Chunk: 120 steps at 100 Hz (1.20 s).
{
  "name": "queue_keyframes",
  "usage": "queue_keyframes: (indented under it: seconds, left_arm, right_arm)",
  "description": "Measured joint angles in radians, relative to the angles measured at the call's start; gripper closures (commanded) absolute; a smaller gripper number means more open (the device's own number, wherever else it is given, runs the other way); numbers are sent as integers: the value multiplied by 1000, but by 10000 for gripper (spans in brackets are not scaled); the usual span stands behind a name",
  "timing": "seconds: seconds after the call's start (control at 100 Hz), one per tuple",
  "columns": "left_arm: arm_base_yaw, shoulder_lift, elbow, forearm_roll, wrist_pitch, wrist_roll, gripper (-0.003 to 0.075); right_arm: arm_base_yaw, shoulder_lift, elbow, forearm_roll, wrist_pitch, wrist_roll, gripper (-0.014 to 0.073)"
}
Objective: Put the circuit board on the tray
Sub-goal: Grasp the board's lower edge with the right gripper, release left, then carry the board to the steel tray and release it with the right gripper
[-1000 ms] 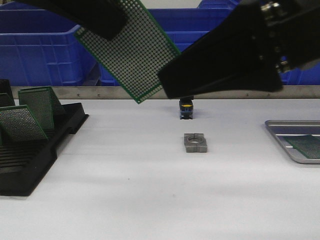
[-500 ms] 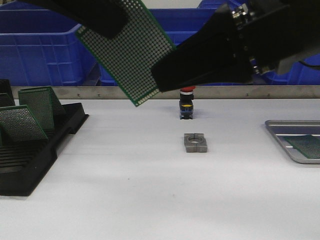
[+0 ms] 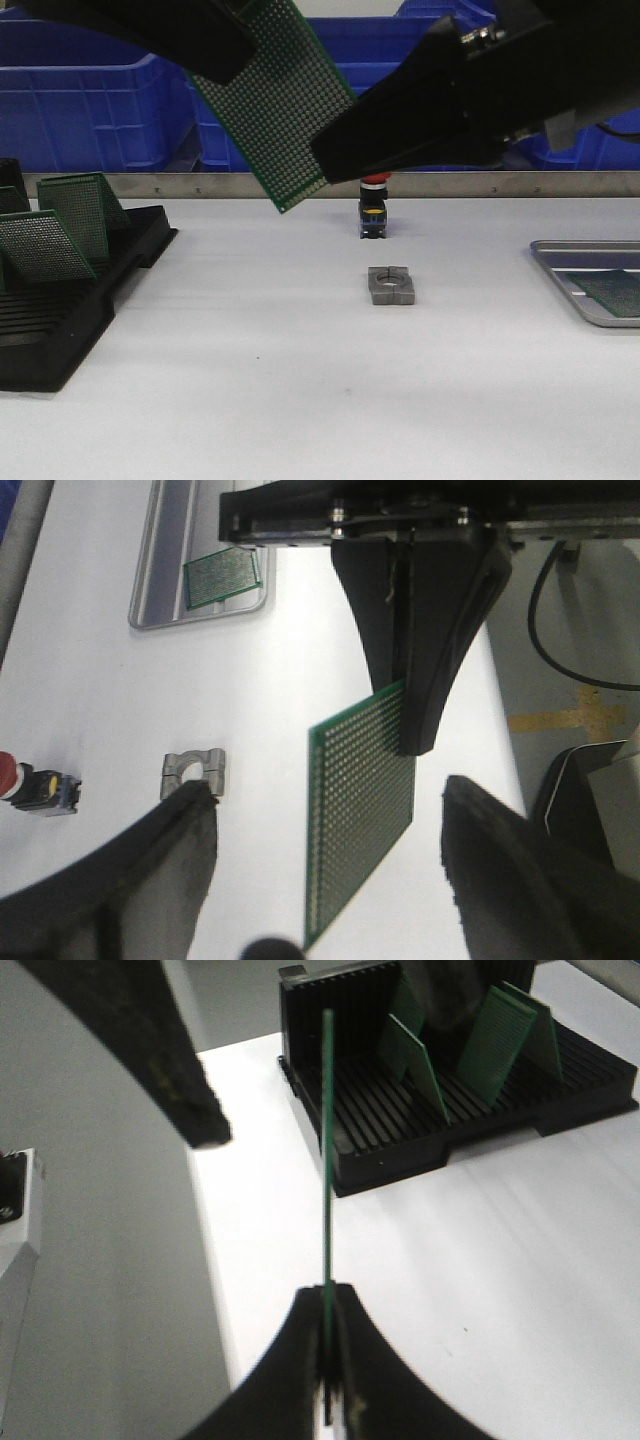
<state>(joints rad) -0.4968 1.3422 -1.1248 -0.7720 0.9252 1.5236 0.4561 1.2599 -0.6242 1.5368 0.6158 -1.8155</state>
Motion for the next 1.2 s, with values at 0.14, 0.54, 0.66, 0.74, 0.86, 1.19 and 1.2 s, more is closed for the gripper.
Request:
queue_keyframes:
  seconds: [0.14, 0.54, 0.66, 0.74, 0.86, 1.19, 1.2]
  left_arm:
    - [0, 0, 0, 0, -48, 0, 226]
    - [0, 0, 0, -2, -73, -14, 226]
    - [0, 0, 0, -2, -73, -15, 226]
    - [0, 0, 0, -2, -73, -15, 226]
    - [0, 0, 0, -2, -73, -15, 226]
    - [0, 0, 0, -2, -73, -15, 226]
    - [0, 0, 0, -2, -73, -15, 226]
  right_arm:
    - [-45, 0, 0, 4, -112, 165, 655]
    - [-391, 14, 46, 12, -175, 437, 655]
    - [-518, 44, 46, 12, -116, 450, 655]
    - [-596, 82, 46, 12, -88, 454, 655]
    - [-686, 152, 46, 12, -80, 456, 655]
    - [-753, 370, -32, 12, -79, 460, 607]
    - [-753, 373, -34, 12, -79, 460, 599]
